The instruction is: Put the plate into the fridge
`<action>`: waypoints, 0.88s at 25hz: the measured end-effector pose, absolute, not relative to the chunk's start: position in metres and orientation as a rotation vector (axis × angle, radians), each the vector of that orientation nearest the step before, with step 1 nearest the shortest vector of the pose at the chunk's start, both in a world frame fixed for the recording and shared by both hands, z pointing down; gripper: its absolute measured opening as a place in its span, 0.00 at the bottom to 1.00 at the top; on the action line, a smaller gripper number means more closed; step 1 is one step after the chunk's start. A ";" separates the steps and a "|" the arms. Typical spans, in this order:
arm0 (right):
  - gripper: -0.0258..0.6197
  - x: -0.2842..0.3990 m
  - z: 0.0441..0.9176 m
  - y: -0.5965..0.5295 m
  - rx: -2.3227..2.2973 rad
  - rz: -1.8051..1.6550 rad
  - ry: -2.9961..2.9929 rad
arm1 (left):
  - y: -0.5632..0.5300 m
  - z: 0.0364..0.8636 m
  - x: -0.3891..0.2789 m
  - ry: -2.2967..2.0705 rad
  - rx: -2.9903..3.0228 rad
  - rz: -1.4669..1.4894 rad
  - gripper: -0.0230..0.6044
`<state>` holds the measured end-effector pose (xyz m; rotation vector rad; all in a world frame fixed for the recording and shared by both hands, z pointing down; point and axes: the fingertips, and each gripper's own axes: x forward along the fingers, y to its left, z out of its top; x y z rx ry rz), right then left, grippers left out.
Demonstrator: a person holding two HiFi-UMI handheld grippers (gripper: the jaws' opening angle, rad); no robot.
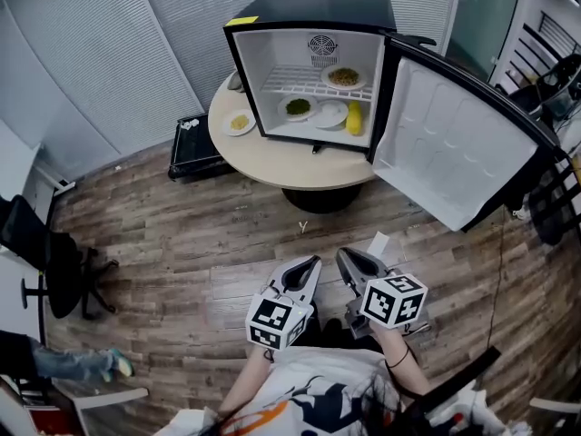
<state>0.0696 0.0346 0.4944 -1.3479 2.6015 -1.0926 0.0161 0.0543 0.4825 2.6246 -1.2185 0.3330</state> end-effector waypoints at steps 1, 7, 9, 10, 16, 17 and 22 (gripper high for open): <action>0.08 0.068 0.493 0.036 -1.344 -1.080 2.615 | 0.056 0.482 0.015 -1.226 2.619 0.323 0.06; 0.07 0.064 0.490 0.039 -1.340 -1.026 2.668 | 0.060 0.478 0.012 -1.246 2.620 0.312 0.06; 0.07 0.065 0.488 0.038 -1.347 -1.010 2.678 | 0.060 0.476 0.012 -1.252 2.625 0.314 0.06; 0.07 0.066 0.487 0.038 -1.350 -1.006 2.681 | 0.060 0.475 0.013 -1.254 2.628 0.316 0.06; 0.06 0.068 0.486 0.037 -1.353 -0.998 2.698 | 0.059 0.472 0.015 -1.255 2.640 0.329 0.06; 0.06 0.069 0.486 0.037 -1.353 -0.997 2.700 | 0.058 0.472 0.016 -1.252 2.644 0.330 0.06; 0.06 0.071 0.490 0.037 -1.358 -1.004 2.705 | 0.058 0.473 0.023 -1.225 2.658 0.342 0.06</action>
